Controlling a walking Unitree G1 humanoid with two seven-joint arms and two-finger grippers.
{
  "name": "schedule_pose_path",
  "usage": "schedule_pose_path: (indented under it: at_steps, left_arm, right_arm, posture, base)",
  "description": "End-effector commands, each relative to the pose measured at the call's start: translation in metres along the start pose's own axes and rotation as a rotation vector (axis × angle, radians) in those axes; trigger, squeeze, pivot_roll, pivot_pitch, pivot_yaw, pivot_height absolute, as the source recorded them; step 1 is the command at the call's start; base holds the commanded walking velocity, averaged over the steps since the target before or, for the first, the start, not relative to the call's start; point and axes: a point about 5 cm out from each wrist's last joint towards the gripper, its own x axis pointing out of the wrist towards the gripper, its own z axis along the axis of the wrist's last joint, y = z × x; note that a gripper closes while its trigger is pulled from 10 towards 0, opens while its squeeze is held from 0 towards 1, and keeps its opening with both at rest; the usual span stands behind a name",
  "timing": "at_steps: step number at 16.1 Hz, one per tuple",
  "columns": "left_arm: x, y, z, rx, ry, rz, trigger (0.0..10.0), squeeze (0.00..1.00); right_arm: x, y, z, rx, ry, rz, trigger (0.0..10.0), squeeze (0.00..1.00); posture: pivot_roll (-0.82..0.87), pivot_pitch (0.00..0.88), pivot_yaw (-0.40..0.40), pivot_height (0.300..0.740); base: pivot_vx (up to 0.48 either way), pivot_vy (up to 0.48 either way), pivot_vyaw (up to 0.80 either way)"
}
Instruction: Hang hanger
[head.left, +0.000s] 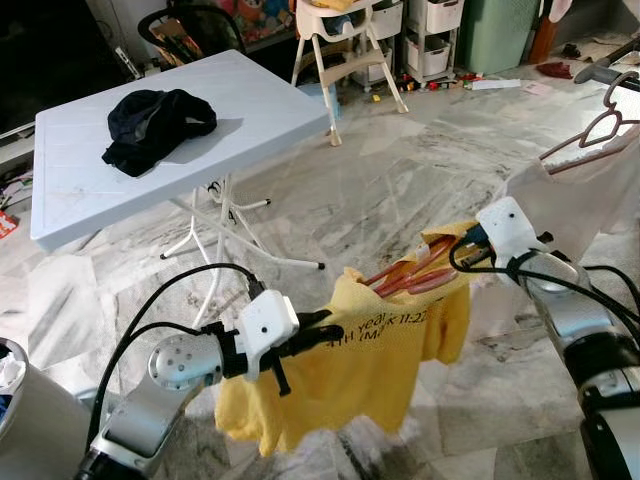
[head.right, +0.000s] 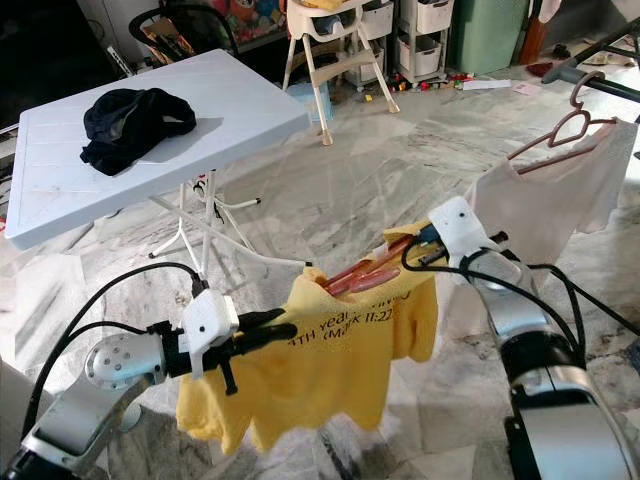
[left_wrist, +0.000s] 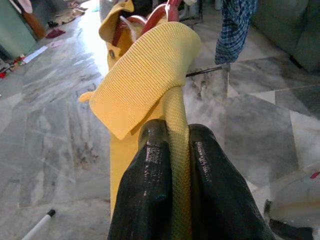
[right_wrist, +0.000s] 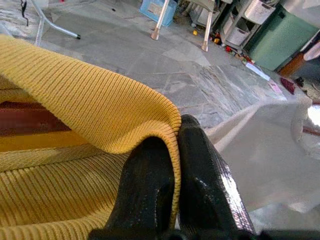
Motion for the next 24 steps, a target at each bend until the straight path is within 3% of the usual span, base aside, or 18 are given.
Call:
schedule_pose_path:
  at_steps: [1, 5, 10, 15, 17, 19, 21, 24]
  left_arm:
    - [-0.024, 0.002, -0.009, 0.000, 0.068, -0.014, 0.0, 0.00]
    - [-0.035, -0.001, -0.010, -0.012, 0.088, -0.021, 0.0, 0.00]
    - [-0.037, 0.000, -0.010, -0.012, 0.097, -0.046, 0.0, 0.00]
    - [-0.043, -0.010, -0.003, -0.031, 0.092, -0.140, 0.0, 0.00]
    - [-0.048, -0.011, -0.004, -0.074, 0.072, -0.114, 0.0, 0.00]
    - [-0.047, -0.014, -0.005, -0.086, 0.058, -0.090, 0.0, 0.00]
    - [-0.043, -0.022, -0.006, -0.116, 0.043, -0.069, 0.0, 0.00]
    - [-0.040, -0.020, -0.008, -0.084, 0.048, -0.021, 0.0, 0.00]
  right_arm:
    - [-0.009, -0.041, -0.002, -0.009, 0.048, -0.197, 0.0, 0.00]
    - [-0.010, -0.058, 0.006, -0.031, 0.049, -0.232, 0.0, 0.00]
    - [-0.013, -0.071, 0.014, -0.051, 0.033, -0.252, 0.0, 0.00]
    - [-0.015, -0.070, -0.005, -0.088, 0.128, -0.233, 0.0, 0.00]
    - [-0.016, -0.069, -0.009, -0.102, 0.144, -0.211, 0.0, 0.00]
    - [-0.014, -0.064, -0.008, -0.073, 0.126, -0.182, 0.0, 0.00]
    - [-0.009, -0.049, -0.009, -0.067, 0.103, -0.117, 0.0, 0.00]
    - [-0.006, -0.042, 0.000, -0.040, 0.041, -0.073, 0.0, 0.00]
  posture:
    - [-0.07, 0.057, 0.134, 0.740]
    - [-0.06, 0.053, 0.123, 0.740]
    - [-0.06, 0.049, 0.128, 0.740]
    - [-0.04, 0.050, 0.128, 0.740]
    - [-0.04, 0.051, 0.120, 0.740]
    - [-0.03, 0.052, 0.115, 0.740]
    - [-0.04, 0.057, 0.106, 0.740]
    - [-0.04, 0.059, 0.108, 0.740]
  base:
    - [0.000, 0.000, 0.00]
    - [0.000, 0.000, 0.00]
    - [0.000, 0.000, 0.00]
    - [0.000, 0.000, 0.00]
    - [0.000, 0.000, 0.00]
    - [0.000, 0.000, 0.00]
    - [0.000, 0.000, 0.00]
    - [0.000, 0.000, 0.00]
